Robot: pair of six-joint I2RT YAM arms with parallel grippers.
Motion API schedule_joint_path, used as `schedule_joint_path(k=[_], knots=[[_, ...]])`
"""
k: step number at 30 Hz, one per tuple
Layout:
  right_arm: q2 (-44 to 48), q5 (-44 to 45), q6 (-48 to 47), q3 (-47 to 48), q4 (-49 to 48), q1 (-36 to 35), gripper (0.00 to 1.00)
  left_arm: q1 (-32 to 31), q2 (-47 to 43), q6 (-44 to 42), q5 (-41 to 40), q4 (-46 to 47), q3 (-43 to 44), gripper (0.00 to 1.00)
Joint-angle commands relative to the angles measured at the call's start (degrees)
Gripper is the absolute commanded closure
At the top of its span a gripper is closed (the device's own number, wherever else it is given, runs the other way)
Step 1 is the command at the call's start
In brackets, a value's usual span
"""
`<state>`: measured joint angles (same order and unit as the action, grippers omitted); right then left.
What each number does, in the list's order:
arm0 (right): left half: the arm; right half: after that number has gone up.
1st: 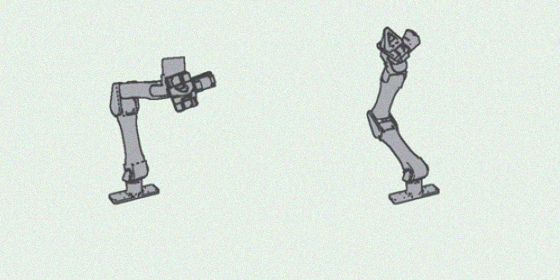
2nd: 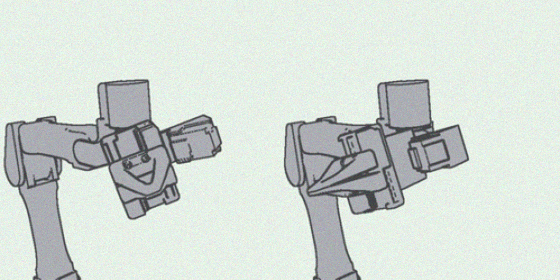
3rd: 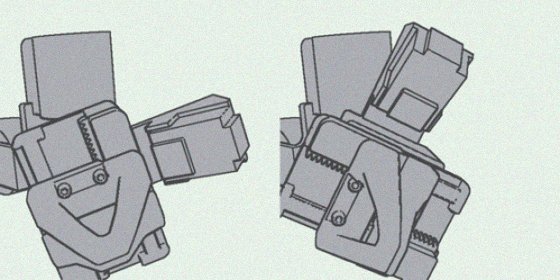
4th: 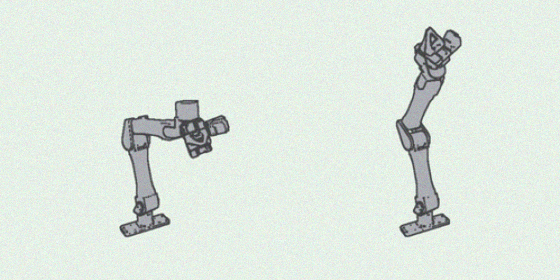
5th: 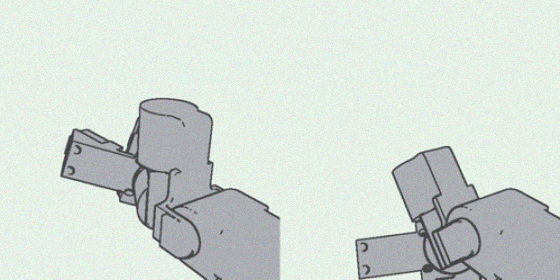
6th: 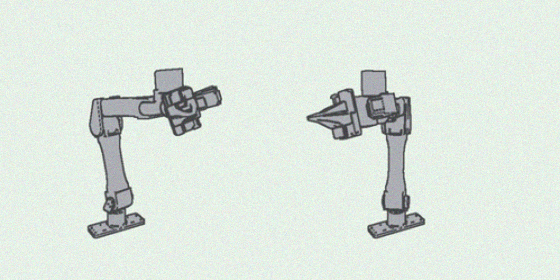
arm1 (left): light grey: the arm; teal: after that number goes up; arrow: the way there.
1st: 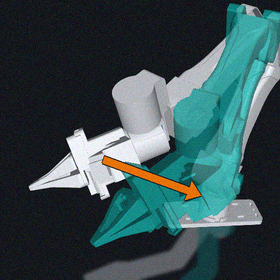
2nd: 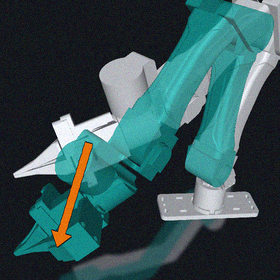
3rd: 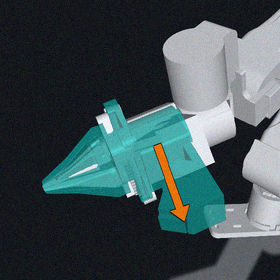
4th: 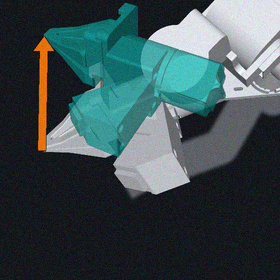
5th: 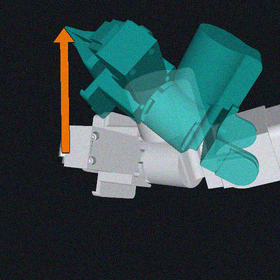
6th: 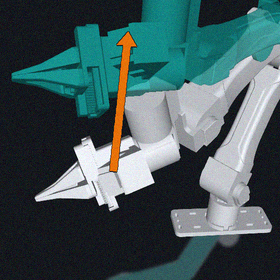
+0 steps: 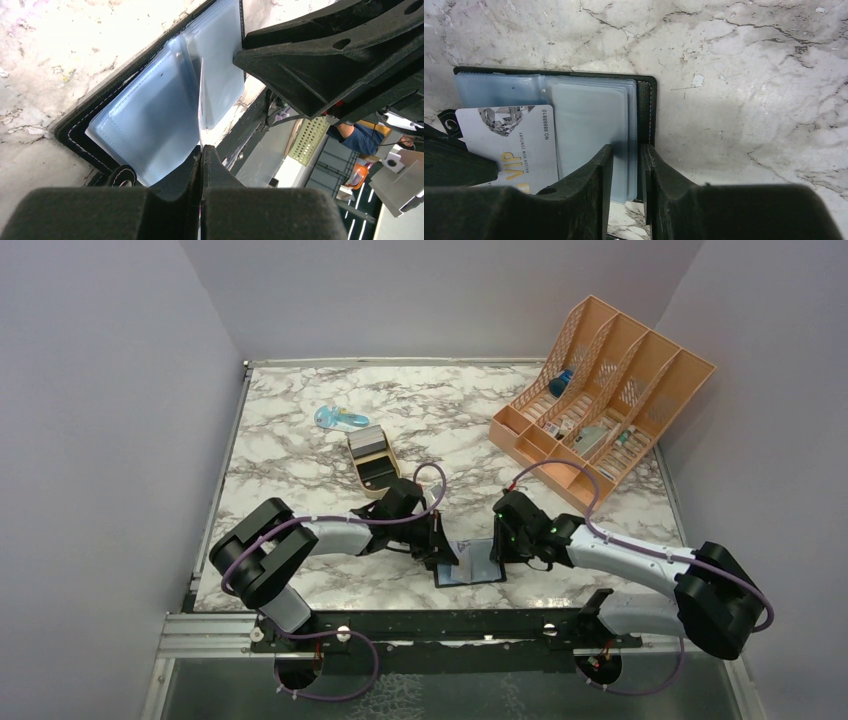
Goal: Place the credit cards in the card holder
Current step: Insert the credit card into the card holder.
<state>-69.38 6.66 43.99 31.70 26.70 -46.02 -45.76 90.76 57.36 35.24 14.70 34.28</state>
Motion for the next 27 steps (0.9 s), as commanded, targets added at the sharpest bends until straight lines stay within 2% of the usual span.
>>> schedule_joint_path(k=[1, 27], knots=[[-1.31, 2.62, -0.03, 0.29, 0.28, -0.12, 0.73, 0.23, -0.78, 1.69, -0.48, 0.54, -0.87, 1.0], [-0.53, 2.61, 0.31, 0.11, 0.28, -0.12, 0.74, 0.25, 1.21, 6.24, -1.22, 3.39, -2.54, 1.0]])
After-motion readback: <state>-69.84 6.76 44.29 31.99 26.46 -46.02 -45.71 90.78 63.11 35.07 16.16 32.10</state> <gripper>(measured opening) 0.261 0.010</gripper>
